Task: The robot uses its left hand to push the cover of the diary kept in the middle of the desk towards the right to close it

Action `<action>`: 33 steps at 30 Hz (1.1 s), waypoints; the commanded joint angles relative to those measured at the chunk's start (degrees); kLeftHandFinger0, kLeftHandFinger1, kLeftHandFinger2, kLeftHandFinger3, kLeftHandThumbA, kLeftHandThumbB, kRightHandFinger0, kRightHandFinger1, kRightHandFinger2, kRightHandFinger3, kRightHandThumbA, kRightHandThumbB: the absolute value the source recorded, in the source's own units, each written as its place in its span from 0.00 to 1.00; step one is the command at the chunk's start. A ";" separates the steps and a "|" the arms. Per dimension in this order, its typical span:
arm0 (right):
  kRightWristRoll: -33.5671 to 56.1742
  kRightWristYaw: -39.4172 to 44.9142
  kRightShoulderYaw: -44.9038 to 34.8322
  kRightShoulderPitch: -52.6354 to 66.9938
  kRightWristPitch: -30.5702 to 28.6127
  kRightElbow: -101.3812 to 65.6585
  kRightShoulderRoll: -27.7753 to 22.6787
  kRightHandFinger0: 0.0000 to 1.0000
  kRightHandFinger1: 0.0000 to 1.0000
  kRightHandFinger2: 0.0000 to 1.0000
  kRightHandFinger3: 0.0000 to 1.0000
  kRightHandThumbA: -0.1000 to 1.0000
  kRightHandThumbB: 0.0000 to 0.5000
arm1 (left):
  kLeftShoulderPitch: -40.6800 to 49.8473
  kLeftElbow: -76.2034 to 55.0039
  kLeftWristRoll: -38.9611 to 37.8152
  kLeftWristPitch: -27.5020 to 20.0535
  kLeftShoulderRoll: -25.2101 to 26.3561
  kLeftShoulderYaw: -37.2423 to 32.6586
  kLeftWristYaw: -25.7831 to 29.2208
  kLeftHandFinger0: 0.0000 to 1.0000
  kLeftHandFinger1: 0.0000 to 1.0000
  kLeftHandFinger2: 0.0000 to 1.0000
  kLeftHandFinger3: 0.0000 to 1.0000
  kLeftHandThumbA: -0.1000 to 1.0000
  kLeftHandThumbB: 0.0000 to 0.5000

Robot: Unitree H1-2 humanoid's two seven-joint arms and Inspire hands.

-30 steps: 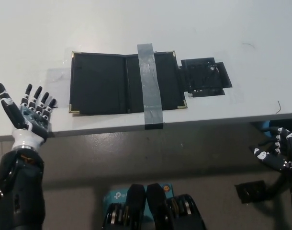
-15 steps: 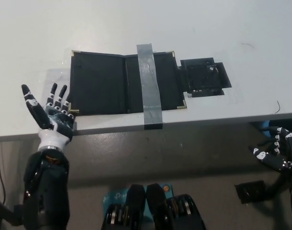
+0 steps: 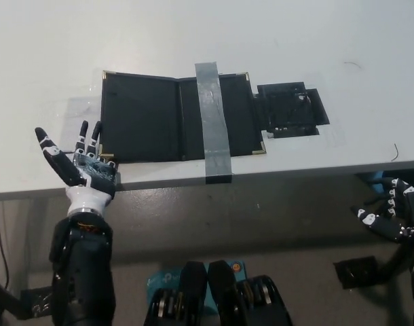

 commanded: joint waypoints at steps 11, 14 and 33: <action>-1.25 0.29 0.37 -1.09 -0.13 -3.32 -0.66 0.12 0.23 0.36 0.61 0.85 0.26 | -5.53 3.39 -2.83 -2.95 -9.35 -3.14 0.19 1.00 1.00 1.00 1.00 1.00 0.72; -1.20 0.54 0.31 -0.96 0.03 -3.47 -0.93 0.14 0.25 0.37 0.61 0.84 0.27 | -7.21 3.77 -2.05 -4.96 -11.22 -4.28 0.30 1.00 1.00 1.00 1.00 1.00 0.75; -2.52 0.90 1.74 -1.97 -0.26 -2.87 -1.03 0.16 0.24 0.35 0.59 0.81 0.27 | -5.52 5.13 20.62 -9.75 -5.30 -30.74 -0.56 1.00 1.00 1.00 1.00 1.00 0.75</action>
